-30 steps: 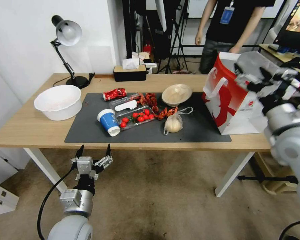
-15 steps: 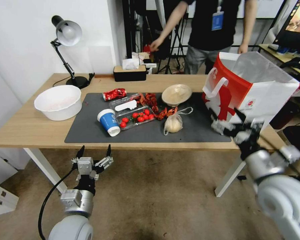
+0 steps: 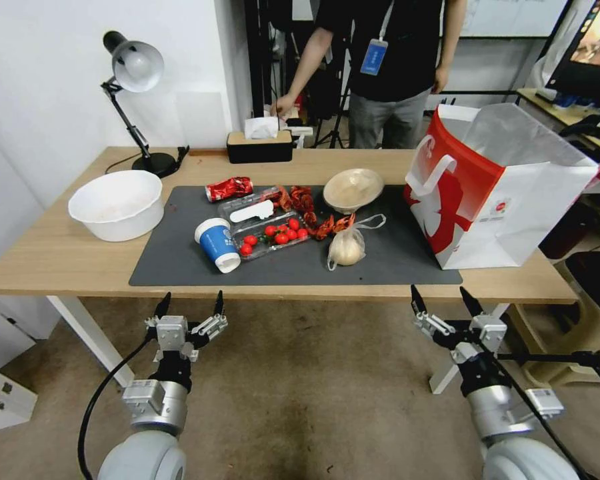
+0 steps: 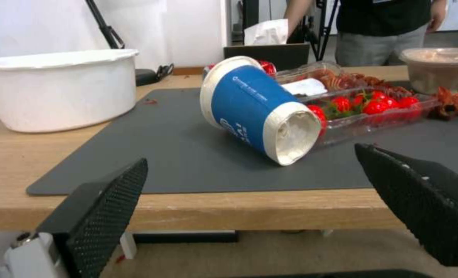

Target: Pick up the trash from the table and place it into the takeout bag.

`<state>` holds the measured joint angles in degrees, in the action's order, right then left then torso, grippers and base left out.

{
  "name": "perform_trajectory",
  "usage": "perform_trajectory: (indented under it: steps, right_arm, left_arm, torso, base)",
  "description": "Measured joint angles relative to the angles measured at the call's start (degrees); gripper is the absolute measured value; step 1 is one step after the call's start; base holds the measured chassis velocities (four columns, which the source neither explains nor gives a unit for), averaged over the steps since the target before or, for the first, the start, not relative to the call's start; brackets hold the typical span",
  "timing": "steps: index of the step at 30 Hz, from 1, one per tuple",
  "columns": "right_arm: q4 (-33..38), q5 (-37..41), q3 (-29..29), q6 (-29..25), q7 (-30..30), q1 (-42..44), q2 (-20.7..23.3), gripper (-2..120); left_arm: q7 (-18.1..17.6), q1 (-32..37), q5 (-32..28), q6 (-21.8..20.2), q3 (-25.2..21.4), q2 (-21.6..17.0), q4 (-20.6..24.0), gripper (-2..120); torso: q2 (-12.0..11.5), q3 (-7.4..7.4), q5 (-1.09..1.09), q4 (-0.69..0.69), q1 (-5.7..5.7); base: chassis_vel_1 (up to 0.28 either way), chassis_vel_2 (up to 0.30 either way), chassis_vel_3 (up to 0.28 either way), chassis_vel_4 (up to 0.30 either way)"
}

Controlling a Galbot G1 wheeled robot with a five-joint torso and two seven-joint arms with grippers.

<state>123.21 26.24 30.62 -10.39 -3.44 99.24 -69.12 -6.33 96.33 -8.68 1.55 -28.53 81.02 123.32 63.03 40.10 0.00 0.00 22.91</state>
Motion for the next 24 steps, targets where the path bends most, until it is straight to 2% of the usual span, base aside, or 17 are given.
perform_trajectory:
  steps: [24]
  right_arm:
    - [-1.85,-0.64,-2.88,0.71,0.04,-1.72,-0.26,100]
  left_arm:
    - [0.06,0.37,0.06,0.33,-0.44,0.29,-0.52,100]
  torso:
    - [-0.01,0.01,0.00,0.00,0.00]
  base:
    - [0.000,0.000,0.000,0.000]
